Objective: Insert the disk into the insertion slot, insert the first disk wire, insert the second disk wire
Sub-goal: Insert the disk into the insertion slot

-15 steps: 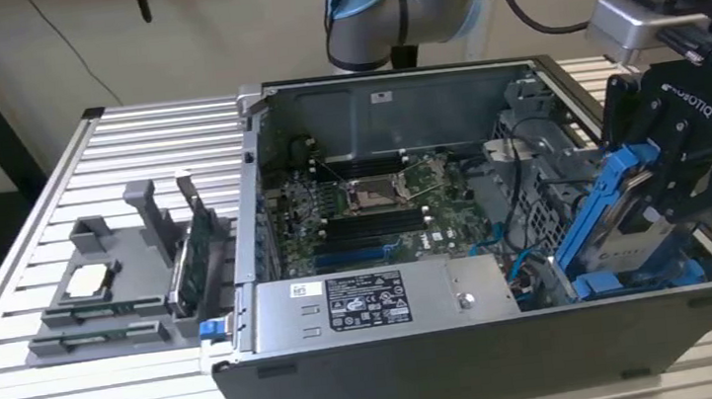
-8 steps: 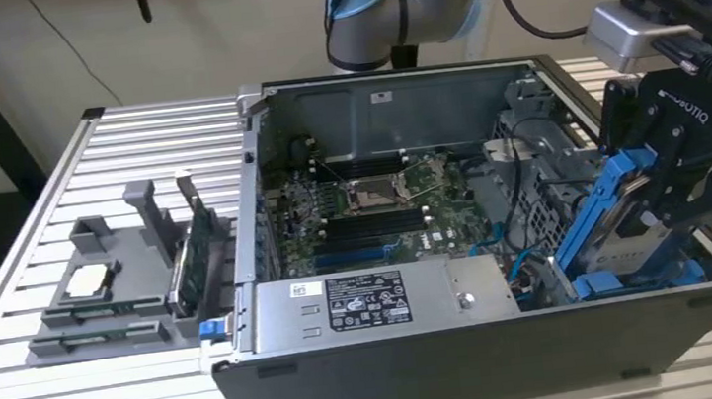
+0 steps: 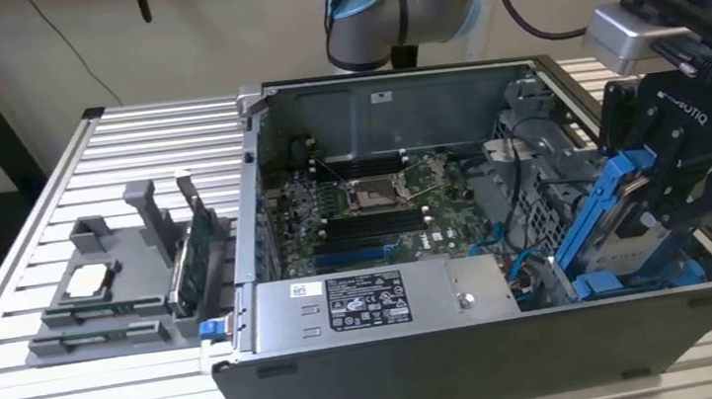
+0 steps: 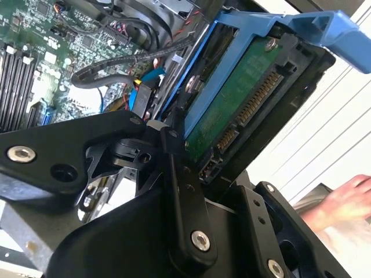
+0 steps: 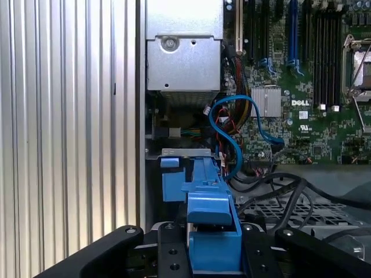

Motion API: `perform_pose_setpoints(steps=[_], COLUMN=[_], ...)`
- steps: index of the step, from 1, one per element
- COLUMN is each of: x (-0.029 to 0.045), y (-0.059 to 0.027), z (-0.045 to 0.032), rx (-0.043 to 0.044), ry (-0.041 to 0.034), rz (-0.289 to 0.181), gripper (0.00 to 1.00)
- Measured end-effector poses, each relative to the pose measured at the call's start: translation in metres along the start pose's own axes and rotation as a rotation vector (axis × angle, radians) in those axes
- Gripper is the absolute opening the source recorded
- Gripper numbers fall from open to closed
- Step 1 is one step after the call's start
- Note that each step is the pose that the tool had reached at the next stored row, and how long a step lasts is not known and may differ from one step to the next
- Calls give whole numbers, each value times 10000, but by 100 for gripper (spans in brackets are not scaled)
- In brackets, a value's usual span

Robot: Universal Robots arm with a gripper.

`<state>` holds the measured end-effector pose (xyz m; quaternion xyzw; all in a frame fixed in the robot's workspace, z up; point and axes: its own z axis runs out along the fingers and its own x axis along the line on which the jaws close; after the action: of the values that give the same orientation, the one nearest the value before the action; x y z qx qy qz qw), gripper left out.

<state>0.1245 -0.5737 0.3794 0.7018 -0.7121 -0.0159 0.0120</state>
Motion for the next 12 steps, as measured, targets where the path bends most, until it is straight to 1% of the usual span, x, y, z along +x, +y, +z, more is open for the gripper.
perform_pose_setpoints(steps=[2,3,4,6,7,8,12], x=[0,0,0,0,1,1,-2], y=[0,0,-1,-1,-1,0,3], z=[11,16,19,19,18,8,-70], rx=[-1,-2,-1,0,0,-1,0], ry=[-1,2,3,4,3,0,0], rz=[0,0,0,0,0,1,-1], gripper=[33,34,40,40,47,47,47])
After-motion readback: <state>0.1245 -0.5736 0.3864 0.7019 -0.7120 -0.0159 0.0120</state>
